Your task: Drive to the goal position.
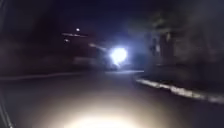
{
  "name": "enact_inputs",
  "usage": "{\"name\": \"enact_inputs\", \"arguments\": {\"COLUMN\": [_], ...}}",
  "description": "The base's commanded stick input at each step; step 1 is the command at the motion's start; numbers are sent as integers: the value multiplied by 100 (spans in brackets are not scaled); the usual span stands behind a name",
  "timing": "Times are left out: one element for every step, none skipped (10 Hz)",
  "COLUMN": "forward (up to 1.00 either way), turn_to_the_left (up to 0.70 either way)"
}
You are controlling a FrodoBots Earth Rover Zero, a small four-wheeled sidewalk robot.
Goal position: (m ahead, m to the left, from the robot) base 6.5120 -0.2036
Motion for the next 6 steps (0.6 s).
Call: {"name": "enact_inputs", "arguments": {"forward": [70, 70, 70, 70, 70, 70], "turn_to_the_left": [2, 2, 2, 2, 2, 2]}}
